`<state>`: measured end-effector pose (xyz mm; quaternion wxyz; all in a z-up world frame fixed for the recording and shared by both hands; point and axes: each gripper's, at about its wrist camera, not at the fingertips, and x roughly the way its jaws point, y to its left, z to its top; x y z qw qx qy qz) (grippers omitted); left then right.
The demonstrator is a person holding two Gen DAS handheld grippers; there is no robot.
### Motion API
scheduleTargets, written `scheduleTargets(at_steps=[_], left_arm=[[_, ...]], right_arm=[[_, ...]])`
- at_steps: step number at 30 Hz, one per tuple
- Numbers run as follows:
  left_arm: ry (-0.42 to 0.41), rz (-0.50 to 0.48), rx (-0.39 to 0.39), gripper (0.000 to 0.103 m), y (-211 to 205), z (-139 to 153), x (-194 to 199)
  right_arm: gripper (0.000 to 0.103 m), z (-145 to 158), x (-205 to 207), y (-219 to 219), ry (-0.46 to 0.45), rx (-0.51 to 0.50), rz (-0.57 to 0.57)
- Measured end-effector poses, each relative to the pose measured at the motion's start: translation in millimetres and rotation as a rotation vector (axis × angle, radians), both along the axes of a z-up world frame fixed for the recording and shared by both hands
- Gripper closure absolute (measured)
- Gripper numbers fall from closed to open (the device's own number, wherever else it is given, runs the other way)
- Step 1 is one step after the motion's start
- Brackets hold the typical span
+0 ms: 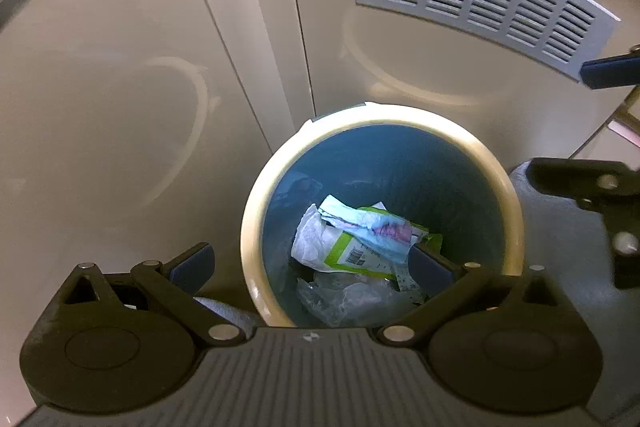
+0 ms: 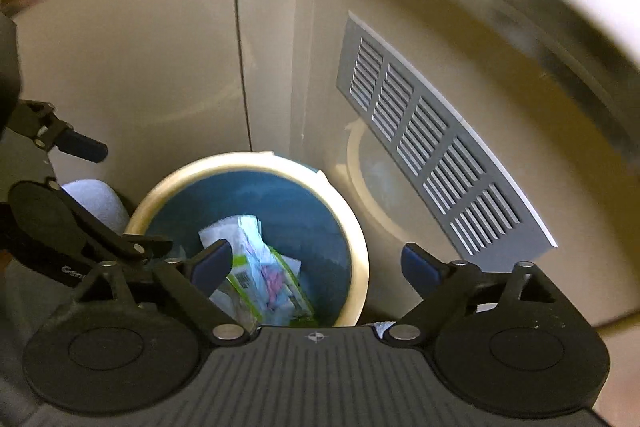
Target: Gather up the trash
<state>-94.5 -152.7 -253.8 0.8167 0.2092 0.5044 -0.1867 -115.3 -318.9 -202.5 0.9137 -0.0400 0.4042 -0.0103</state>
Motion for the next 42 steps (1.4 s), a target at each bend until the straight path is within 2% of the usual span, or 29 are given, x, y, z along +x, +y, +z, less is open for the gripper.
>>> scheduleTargets(at_steps=[5, 13, 18, 42], left_arm=[[-0.043, 0.053, -0.005, 0.0, 9, 14, -15], [-0.063, 0.065, -0.028, 0.0, 16, 34, -31], [-0.101, 0.041, -0.011, 0.0, 15, 43, -39], [-0.112, 0.022, -0.006, 0.0, 13, 51, -44]], right_arm=[[0.002, 12, -33, 11, -0.091, -0.016, 0.017], [0.0, 16, -43, 22, -0.129, -0.052, 0.037], [0.0, 19, -46, 26, -0.139, -0.058, 0.044], [0.0, 23, -53, 27, -0.154, -0.056, 0.029]])
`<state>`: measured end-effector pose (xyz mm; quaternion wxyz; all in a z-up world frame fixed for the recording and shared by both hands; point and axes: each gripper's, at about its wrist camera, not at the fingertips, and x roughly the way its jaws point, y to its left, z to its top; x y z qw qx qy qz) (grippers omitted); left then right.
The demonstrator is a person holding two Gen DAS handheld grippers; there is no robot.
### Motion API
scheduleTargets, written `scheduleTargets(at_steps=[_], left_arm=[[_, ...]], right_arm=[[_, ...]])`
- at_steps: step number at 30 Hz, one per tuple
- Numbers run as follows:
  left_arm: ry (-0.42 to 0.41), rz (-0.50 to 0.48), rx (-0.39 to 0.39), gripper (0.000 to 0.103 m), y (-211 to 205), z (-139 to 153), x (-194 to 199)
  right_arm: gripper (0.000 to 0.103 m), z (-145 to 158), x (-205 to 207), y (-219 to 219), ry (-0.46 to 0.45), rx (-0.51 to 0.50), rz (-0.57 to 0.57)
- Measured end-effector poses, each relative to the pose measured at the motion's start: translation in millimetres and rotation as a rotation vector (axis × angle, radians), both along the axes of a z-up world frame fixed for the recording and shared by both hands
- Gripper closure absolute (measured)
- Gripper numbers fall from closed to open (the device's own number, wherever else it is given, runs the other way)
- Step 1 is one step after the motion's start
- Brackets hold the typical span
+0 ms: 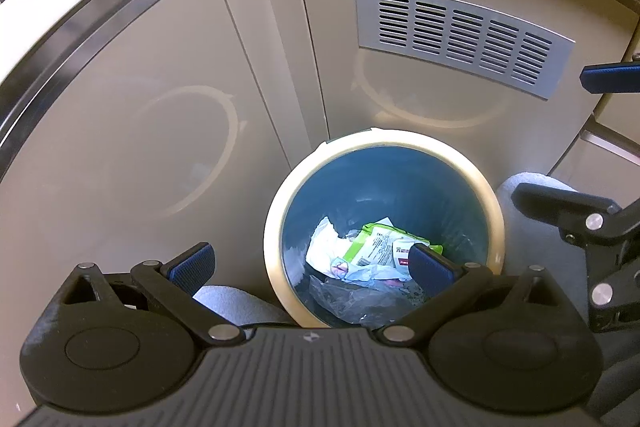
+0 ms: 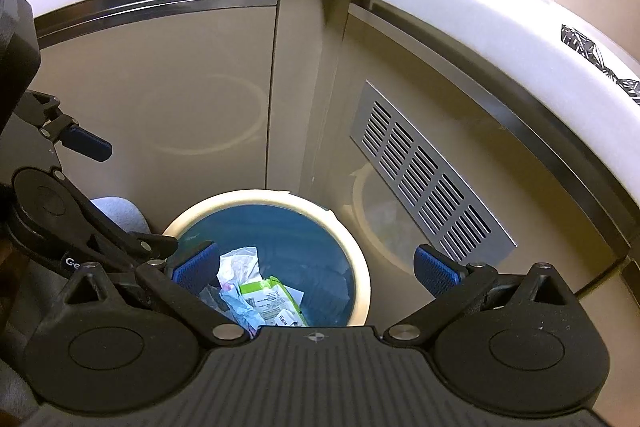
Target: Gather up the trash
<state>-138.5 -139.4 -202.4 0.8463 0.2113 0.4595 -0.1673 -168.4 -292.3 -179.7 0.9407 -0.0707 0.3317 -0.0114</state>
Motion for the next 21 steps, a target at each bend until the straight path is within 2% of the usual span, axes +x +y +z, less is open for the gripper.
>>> scheduleTargets(at_steps=[15, 21], left_arm=[[0.003, 0.03, -0.024, 0.0, 3, 9, 1], [0.003, 0.082, -0.068, 0.0, 8, 22, 5]], right_arm=[[0.0, 3, -9, -7, -0.034, 0.038, -0.003], [0.0, 22, -23, -21, -0.117, 0.082, 0.005]])
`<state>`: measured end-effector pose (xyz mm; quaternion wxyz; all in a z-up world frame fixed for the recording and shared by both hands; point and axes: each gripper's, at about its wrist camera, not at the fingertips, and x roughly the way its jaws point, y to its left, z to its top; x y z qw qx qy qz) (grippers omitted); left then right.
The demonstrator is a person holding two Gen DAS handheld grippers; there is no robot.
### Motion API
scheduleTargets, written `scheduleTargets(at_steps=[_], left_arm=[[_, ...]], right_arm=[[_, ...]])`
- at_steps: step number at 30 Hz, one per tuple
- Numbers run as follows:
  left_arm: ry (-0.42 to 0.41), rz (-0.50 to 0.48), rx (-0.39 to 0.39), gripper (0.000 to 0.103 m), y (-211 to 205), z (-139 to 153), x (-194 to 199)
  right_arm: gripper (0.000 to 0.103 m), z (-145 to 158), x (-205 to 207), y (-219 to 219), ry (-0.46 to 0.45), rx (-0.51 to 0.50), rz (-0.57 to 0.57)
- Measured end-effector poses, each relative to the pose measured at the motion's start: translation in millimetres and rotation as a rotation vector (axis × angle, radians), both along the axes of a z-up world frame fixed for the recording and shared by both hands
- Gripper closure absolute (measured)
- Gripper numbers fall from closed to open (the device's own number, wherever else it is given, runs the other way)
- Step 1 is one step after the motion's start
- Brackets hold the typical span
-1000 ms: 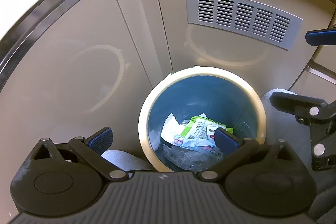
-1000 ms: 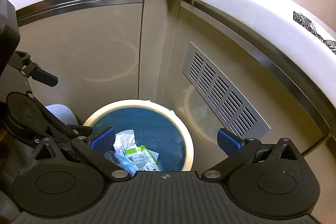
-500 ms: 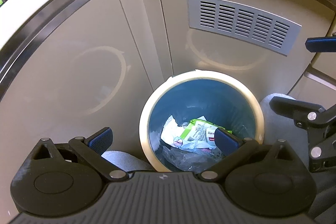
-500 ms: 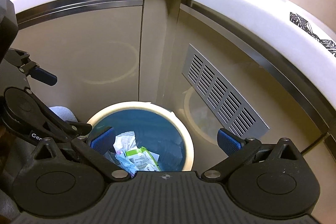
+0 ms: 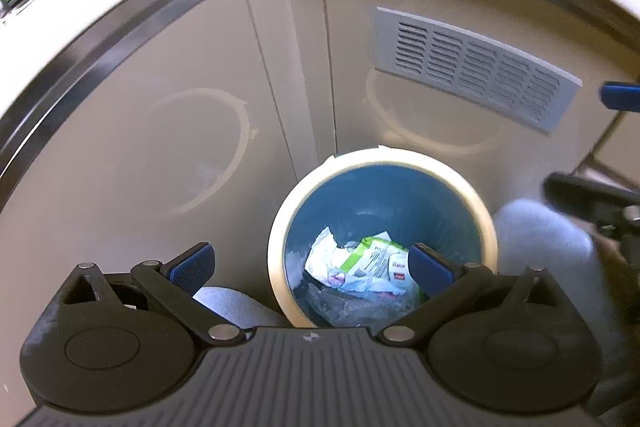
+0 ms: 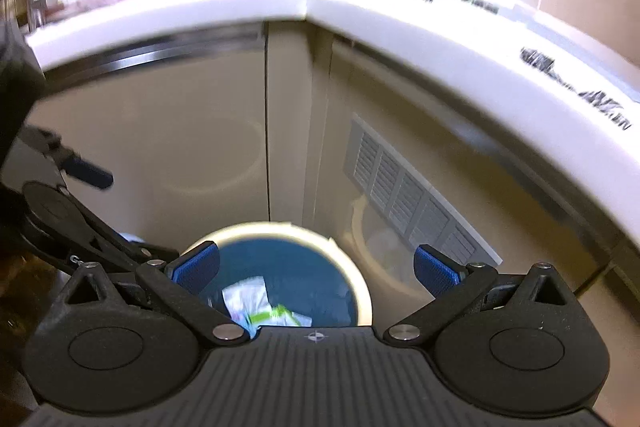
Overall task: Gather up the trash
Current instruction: 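Move both open grippers back up toward the grey mat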
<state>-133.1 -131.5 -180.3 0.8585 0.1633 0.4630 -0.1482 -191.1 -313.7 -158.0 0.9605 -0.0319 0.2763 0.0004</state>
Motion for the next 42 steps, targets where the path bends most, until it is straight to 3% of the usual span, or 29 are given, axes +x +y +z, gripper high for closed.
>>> scheduleTargets(at_steps=[6, 12, 15, 18, 22, 29, 32, 35, 39, 42], left_arm=[[-0.012, 0.054, -0.085, 0.0, 3, 24, 11], [-0.074, 0.025, -0.102, 0.0, -5, 49, 14], [-0.099, 0.015, -0.116, 0.0, -8, 63, 14], [-0.121, -0.002, -0.124, 0.0, -10, 75, 16], [-0.148, -0.02, -0.118, 0.0, -15, 86, 19], [-0.154, -0.008, -0.104, 0.0, -17, 94, 28], [-0.162, -0.004, -0.094, 0.0, -16, 97, 29], [-0.163, 0.011, -0.099, 0.0, -12, 99, 30], [-0.152, 0.027, -0.098, 0.0, -10, 100, 33], [-0.157, 0.023, -0.091, 0.0, -10, 102, 34]], right_arm=[[0.0, 45, -23, -21, -0.167, 0.062, 0.009], [0.0, 95, -36, -41, -0.418, -0.001, 0.013], [0.0, 115, -17, -63, -0.479, -0.04, -0.03], [0.0, 128, 15, -93, -0.444, -0.053, -0.112], [0.0, 134, 69, -143, -0.34, 0.018, -0.239], [0.0, 126, 158, -184, -0.218, -0.012, -0.317], [0.0, 124, 192, -210, -0.107, 0.127, -0.321], [0.0, 118, 217, -222, -0.055, 0.222, -0.396], [0.0, 114, 237, -208, -0.016, 0.097, -0.402], [0.0, 116, 245, -211, -0.018, 0.103, -0.382]])
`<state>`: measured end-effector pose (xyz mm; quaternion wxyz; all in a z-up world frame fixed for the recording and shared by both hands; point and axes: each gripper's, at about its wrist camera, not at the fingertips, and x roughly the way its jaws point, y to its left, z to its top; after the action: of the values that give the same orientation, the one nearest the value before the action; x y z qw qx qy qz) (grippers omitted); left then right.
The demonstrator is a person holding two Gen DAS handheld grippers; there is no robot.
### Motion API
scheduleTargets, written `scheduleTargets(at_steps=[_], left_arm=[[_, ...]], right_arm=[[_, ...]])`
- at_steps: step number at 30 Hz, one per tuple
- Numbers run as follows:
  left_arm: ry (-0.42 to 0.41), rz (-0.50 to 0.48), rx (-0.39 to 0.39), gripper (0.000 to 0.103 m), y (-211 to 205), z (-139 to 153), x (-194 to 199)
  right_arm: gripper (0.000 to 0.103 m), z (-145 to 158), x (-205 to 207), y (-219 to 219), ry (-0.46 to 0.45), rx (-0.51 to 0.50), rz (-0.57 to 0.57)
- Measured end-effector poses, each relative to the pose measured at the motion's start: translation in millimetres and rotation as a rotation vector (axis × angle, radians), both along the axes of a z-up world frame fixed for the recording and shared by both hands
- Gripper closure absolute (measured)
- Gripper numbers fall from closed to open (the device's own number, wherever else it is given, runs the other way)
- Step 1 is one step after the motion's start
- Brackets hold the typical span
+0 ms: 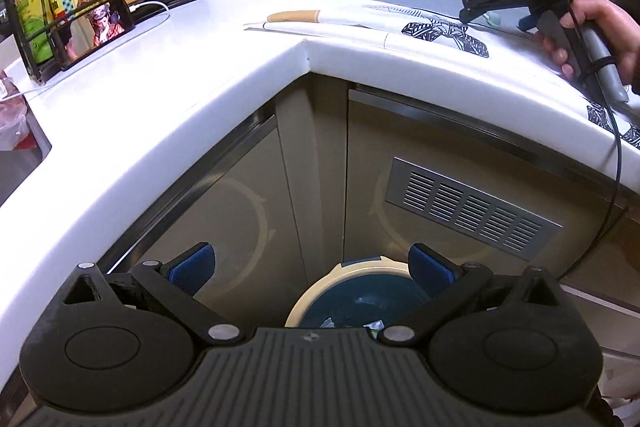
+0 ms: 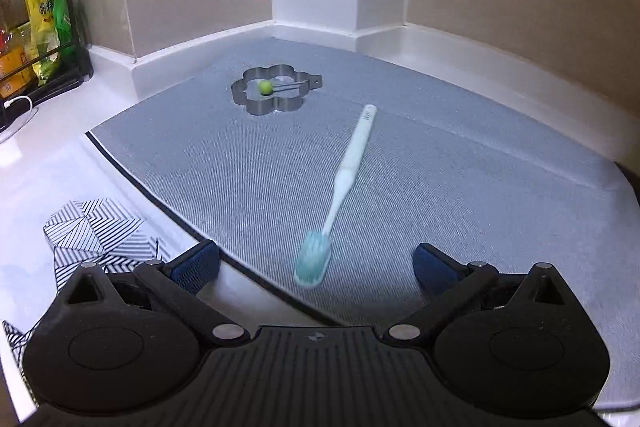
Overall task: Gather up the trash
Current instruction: 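Move both open grippers back up toward the grey mat, then grasp the white toothbrush with the right gripper while the left grasps the metal egg ring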
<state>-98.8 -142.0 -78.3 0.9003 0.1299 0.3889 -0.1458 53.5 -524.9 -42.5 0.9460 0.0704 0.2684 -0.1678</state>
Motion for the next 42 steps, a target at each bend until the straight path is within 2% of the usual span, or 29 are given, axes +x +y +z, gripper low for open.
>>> scheduleTargets(at_steps=[6, 12, 15, 16, 18, 19, 20, 23, 26, 30, 38, 40, 42], left_arm=[[-0.018, 0.002, 0.003, 0.0, -3, 7, 7], [-0.045, -0.013, 0.017, 0.0, -11, 16, 18], [-0.086, -0.024, 0.038, 0.0, -19, 26, 29], [-0.108, -0.027, 0.041, 0.0, -22, 31, 34], [-0.154, -0.027, 0.036, 0.0, -29, 41, 45], [-0.171, -0.025, 0.029, 0.0, -33, 45, 53], [-0.184, -0.021, 0.02, 0.0, -39, 49, 61], [-0.202, 0.0, -0.015, 0.0, -54, 60, 90], [-0.234, -0.019, -0.067, 0.0, -72, 72, 117], [-0.295, -0.063, -0.059, 0.0, -104, 82, 154], [-0.418, -0.16, -0.088, 0.0, -184, 105, 214], [-0.409, -0.178, -0.1, 0.0, -203, 101, 233], [-0.352, -0.214, -0.117, 0.0, -223, 93, 254]], right_arm=[[0.0, 5, 28, -15, 0.0, 0.0, -0.032], [0.001, 5, 30, -19, 0.001, -0.009, -0.023], [0.011, 7, 26, -25, -0.013, -0.016, -0.032], [0.023, 7, 25, -28, -0.022, -0.022, -0.04], [0.056, 8, 21, -34, -0.043, -0.038, -0.043], [0.084, 8, 19, -35, -0.044, -0.052, -0.05], [0.095, 8, 19, -36, -0.035, -0.074, -0.066], [0.095, 7, 12, -38, -0.035, -0.082, -0.046], [0.095, 5, -4, -39, -0.032, -0.081, -0.05], [0.095, 3, -27, -38, -0.064, -0.041, -0.056], [0.094, 1, -21, -39, -0.056, -0.031, -0.064], [0.094, 2, -20, -39, -0.058, -0.028, -0.064], [0.094, 1, -21, -40, -0.062, -0.02, -0.065]])
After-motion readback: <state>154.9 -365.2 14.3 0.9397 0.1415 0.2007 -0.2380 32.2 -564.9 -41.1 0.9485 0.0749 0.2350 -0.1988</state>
